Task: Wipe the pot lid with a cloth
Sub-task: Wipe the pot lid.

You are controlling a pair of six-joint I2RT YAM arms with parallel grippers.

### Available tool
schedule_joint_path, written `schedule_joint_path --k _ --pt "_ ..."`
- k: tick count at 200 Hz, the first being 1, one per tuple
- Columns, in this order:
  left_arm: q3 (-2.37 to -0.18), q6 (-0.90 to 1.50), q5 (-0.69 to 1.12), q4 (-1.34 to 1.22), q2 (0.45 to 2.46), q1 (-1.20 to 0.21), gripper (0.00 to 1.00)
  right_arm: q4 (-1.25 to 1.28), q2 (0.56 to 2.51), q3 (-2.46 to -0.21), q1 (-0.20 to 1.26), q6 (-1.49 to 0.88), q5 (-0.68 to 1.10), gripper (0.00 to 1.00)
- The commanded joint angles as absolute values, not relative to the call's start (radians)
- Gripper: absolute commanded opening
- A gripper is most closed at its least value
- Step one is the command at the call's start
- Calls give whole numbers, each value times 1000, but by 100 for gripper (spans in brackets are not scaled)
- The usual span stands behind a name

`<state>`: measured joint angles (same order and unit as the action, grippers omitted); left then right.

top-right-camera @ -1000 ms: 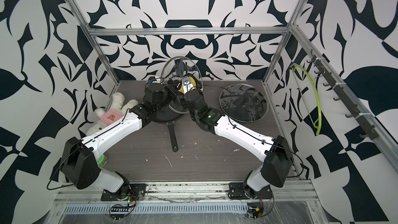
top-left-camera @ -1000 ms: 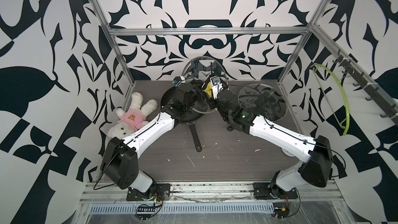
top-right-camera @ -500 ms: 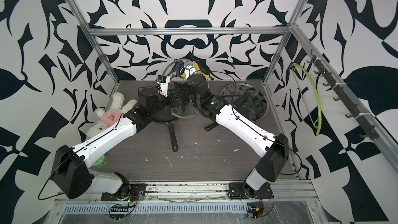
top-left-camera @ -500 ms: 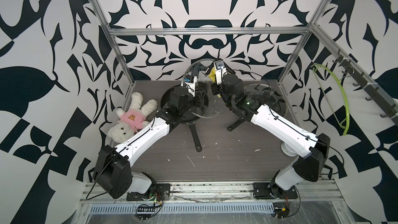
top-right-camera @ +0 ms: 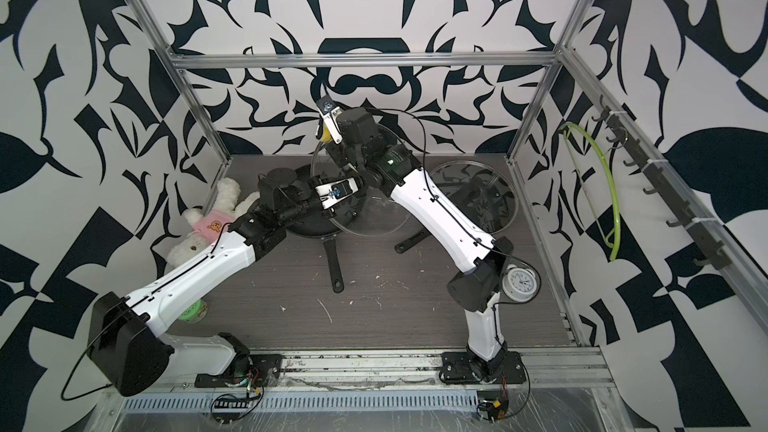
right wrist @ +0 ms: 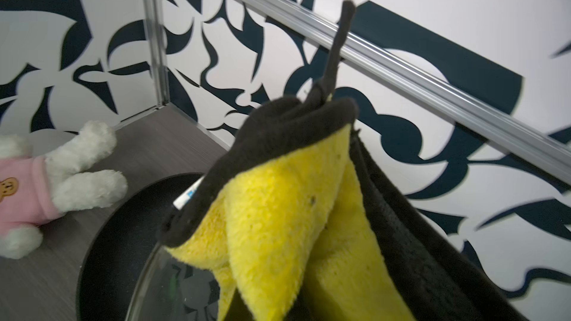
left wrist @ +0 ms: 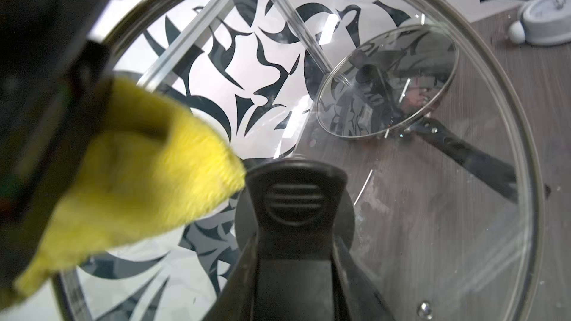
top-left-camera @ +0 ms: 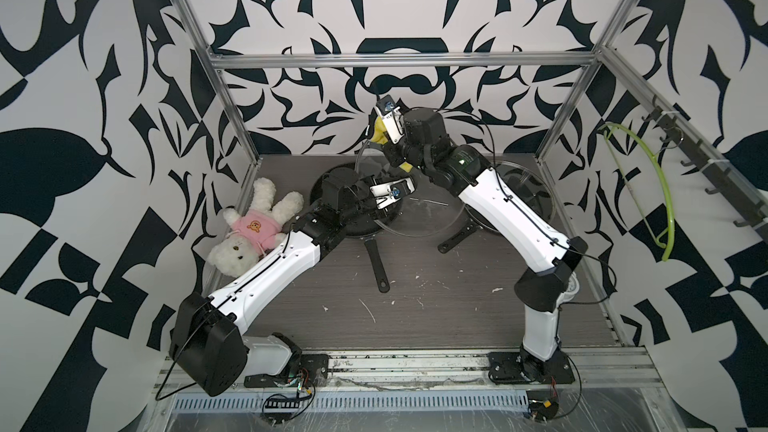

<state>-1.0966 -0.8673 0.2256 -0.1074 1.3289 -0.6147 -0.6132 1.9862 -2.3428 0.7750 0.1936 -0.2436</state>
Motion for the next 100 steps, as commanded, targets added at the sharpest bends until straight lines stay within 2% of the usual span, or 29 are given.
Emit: schedule_joint_path --k 1,38,72,100 --pt "-1169 -1149 272 -250 1254 -618 0 -816 2059 -2501 773 222 -122 0" --pt "-1169 -1232 259 -246 1258 -618 0 -884 2143 -2656 773 226 -88 0" --pt "-1141 -1187 211 -289 1256 -619 0 -800 2099 -2588 766 217 -172 0" --pt "-1123 -1025 156 -363 1257 -619 0 -762 2055 -2553 757 199 -303 0"
